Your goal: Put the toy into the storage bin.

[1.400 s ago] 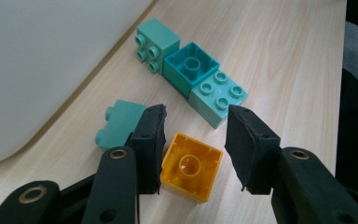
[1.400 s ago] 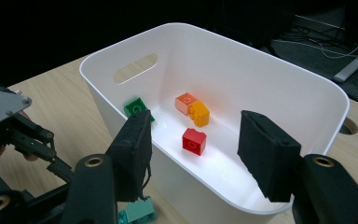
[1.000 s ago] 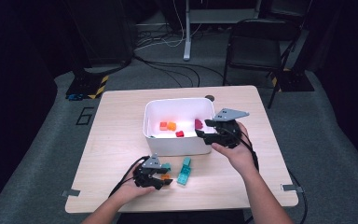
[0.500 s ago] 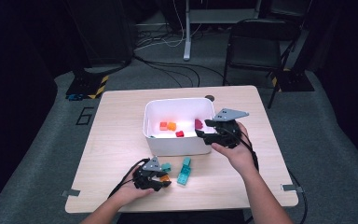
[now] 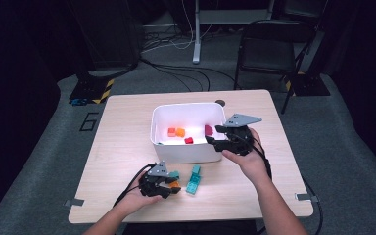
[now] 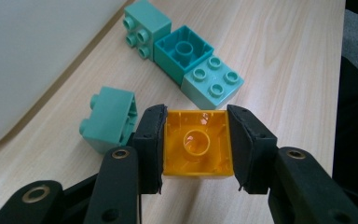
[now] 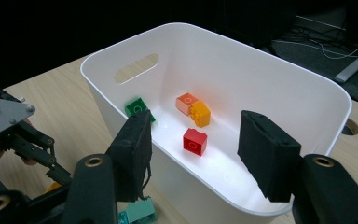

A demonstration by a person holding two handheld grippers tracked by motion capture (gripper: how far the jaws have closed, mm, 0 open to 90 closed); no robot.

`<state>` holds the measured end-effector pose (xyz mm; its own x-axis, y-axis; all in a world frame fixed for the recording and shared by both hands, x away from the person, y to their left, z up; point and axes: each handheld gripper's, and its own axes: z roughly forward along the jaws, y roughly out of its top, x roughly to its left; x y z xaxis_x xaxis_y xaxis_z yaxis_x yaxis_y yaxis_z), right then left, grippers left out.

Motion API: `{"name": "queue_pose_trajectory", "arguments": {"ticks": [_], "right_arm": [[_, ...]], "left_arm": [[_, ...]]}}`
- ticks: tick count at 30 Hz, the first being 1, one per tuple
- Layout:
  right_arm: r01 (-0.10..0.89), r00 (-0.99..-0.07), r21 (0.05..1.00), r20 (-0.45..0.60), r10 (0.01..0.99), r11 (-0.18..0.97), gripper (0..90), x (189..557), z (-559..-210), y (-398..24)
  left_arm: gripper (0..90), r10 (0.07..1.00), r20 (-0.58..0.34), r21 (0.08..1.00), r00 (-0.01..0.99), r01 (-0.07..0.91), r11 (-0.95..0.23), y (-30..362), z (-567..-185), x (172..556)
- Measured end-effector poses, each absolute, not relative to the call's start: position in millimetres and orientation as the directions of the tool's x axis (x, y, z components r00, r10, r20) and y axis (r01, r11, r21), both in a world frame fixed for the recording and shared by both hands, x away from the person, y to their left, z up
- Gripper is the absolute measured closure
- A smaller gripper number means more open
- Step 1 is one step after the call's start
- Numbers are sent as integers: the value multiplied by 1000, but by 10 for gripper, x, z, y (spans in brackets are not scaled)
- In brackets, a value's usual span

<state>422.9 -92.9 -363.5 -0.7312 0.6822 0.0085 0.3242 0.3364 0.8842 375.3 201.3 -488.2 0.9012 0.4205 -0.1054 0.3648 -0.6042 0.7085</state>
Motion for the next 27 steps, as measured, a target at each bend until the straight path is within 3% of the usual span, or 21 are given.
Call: {"name": "queue_pose_trajectory", "arguments": {"ticks": [27], "right_arm": [[333,-727,883,17,687,331,437,4245,-3650,-945]], "left_arm": [[584,454,-68,744,888,348,-570,2047,-4151,3936]]}}
